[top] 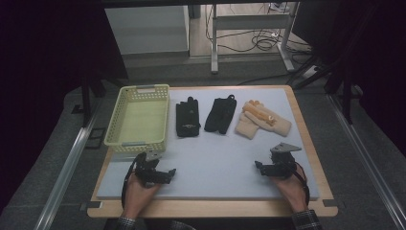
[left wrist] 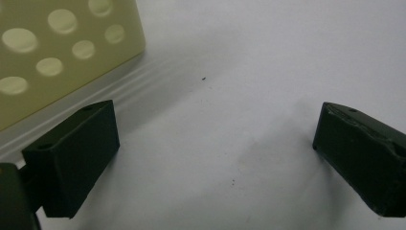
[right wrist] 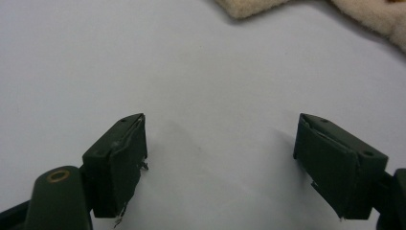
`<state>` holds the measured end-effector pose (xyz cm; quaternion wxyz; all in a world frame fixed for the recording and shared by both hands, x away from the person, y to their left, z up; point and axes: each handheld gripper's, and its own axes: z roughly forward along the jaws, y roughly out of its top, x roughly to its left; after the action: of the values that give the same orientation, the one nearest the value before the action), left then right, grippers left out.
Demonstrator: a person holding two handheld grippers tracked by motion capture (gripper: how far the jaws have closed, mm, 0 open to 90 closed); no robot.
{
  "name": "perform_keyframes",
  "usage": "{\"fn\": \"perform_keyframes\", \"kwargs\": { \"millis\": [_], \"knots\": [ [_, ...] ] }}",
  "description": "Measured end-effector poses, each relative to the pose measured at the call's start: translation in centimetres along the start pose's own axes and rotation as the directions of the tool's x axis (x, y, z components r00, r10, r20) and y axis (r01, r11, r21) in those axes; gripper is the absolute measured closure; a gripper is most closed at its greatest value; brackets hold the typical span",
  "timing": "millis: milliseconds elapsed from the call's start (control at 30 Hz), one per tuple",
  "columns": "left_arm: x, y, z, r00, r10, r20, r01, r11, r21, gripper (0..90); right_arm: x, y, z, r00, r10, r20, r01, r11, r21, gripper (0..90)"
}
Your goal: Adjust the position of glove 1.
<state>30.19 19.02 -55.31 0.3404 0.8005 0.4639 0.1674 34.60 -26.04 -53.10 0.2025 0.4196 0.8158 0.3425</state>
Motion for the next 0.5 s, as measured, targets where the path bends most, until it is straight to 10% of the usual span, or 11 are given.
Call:
{"fn": "perform_keyframes", "kwargs": {
  "millis": [500],
  "knots": [
    [0.0,0.0,0.0,1.0000,0.000,0.000,0.000,1.0000,0.000,2.1,0.4,2.0,0.3,0.9996,-0.020,-0.018,0.020,1.000,-0.013,20.8]
  ]
}}
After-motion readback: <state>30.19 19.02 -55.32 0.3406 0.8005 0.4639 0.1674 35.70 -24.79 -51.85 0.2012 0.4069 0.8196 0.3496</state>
